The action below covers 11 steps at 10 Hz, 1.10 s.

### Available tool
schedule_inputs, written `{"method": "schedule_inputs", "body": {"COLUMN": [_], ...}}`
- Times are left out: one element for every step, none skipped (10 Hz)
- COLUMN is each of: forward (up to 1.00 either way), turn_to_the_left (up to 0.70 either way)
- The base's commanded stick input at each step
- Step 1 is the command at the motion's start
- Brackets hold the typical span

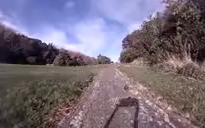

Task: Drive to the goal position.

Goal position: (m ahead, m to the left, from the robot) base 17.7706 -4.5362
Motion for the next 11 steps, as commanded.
{"method": "schedule_inputs", "body": {"forward": [0.70,0.70,0.70,0.70,0.70,0.70,0.70,0.70,0.70,0.70,0.70], "turn_to_the_left": [-0.14,-0.14,-0.14,-0.08,-0.01,0.00,0.00,0.00,0.00,0.00,0.00]}}
